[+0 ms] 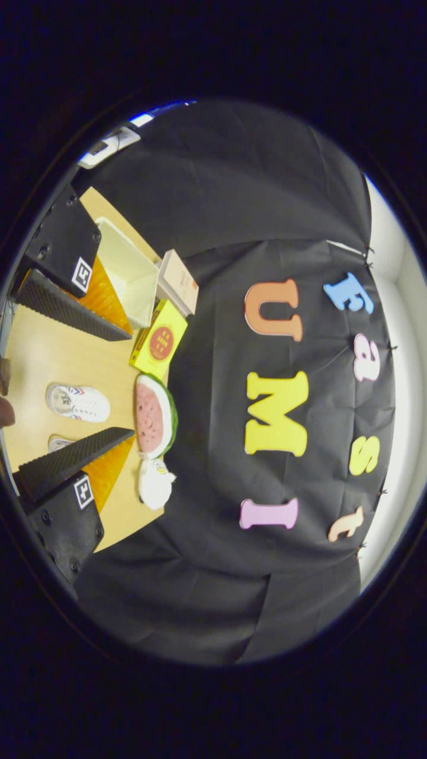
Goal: Open the storage box then place both shoes into the box .Put the left shoe in first, then the right shoe, with the right side of both shoes facing outward in a uniform manner.
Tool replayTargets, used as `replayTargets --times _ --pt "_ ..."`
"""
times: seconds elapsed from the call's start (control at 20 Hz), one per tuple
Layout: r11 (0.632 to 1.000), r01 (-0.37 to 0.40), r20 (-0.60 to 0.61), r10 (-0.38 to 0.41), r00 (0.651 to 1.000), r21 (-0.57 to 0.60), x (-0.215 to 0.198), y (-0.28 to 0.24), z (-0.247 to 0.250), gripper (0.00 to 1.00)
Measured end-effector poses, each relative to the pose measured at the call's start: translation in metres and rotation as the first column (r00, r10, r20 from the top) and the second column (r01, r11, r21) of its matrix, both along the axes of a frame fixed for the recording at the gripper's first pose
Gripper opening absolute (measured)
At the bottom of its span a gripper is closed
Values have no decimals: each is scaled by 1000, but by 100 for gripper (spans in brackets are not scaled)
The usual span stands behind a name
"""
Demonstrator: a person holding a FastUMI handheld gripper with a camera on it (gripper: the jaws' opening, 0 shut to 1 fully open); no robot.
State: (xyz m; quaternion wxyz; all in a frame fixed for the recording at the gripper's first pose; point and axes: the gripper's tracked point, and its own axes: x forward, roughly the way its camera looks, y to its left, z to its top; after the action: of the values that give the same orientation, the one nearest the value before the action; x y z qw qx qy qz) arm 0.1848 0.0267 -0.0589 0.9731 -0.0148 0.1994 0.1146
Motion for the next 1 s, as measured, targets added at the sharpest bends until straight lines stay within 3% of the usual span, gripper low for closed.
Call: replayTargets --times 0.3,0.5,0.7,1.0 --pt "1000 -10 -182 5 983 -23 58 -36 -81 96" --pt "999 -41 -304 31 952 -24 82 -49 -136 96" --pt "993 -110 -464 82 882 -33 90 -38 -197 96" --pt "996 -91 -634 67 770 -5 105 -33 -255 96"
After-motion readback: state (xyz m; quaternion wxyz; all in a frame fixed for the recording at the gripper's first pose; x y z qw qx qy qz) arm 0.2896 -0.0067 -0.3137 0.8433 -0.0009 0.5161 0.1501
